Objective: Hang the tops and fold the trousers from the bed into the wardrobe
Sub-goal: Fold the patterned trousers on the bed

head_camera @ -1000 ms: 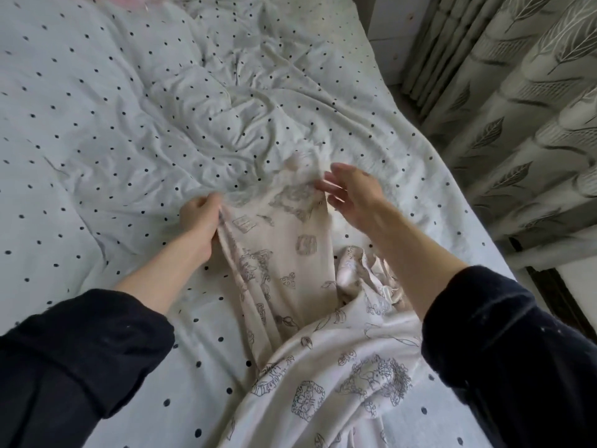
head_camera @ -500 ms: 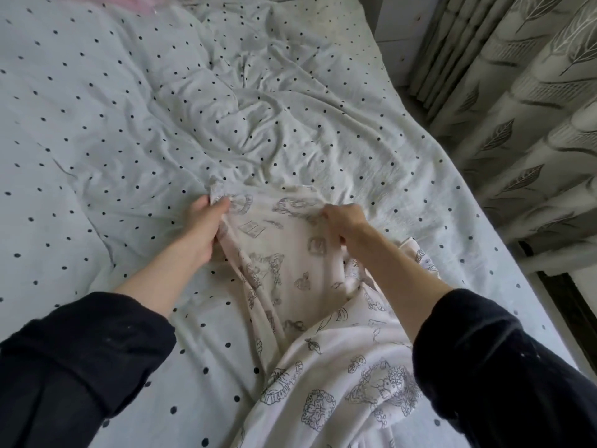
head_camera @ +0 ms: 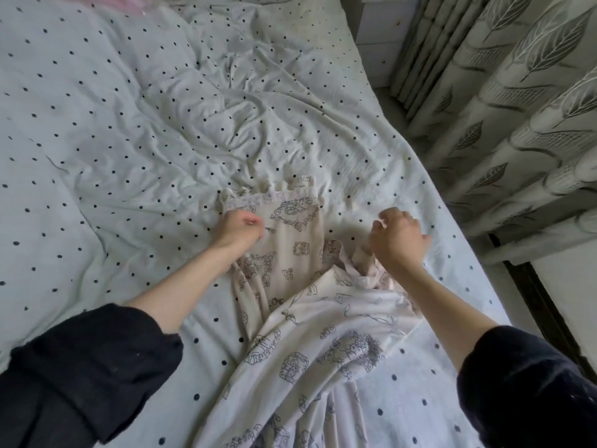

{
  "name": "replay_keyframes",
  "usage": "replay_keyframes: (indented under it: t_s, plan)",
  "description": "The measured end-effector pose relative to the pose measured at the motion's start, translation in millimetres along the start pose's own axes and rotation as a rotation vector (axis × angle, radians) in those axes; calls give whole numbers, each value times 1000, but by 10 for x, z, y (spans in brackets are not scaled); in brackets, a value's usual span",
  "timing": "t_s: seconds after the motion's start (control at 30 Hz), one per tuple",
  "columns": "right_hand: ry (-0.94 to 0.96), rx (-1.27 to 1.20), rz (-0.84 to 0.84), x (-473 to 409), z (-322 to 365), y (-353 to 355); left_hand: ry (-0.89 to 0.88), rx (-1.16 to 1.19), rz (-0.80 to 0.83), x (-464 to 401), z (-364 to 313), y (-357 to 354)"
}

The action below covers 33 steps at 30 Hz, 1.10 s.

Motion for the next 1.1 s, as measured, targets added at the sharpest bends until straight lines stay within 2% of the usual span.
replay_keyframes:
  t_s: [0.13, 0.23, 0.3, 0.37, 0.43, 0.5, 0.57, 0.7, 0.8, 0.87, 0.97, 1.1]
  plan:
    - [-180, -108, 123, 144, -349, 97, -40, -229, 439, 435, -290, -310]
    - [-218, -219, 347, 218, -474, 73, -19, -397, 575, 574, -336, -501]
    - [-156, -159, 388, 247, -499, 91, -22, -401, 557, 599, -333, -569]
    - [-149, -230, 289, 227, -487, 141, -2, -356, 506, 580, -323, -551]
    - [-245, -500, 69, 169, -477, 251, 45, -227, 440, 537, -315, -433]
    - [-401, -818, -79, 119, -540, 389, 153, -18, 456, 497, -294, -316]
    - [-520, -974, -45, 134, -619, 444, 252, 56, 512, 501, -261, -271]
    - [-669, -1060, 153, 225, -706, 390, 324, 29, 569, 528, -271, -395]
    - [-755, -1101, 121, 197, -698, 410, 399, 154, 606, 503, -385, -551]
    - [-735, -1050, 64, 129, -651, 471, 482, 264, 623, 481, -492, -608]
    - [-550, -995, -42, -20, -460, 645, 538, 316, 644, 440, -648, -547]
    - [-321, -1168, -28, -259, -38, 867, 449, 338, 564, 379, -798, -178]
Point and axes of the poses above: each hand's wrist, its own x-axis away from the middle knuckle, its own y-axis out of the back of the hand, z = x × y, the point moved 1 cm from there along -x, towards the middle knuckle, and after that the axes turned 13 degrees about y, right-handed, at the moved point
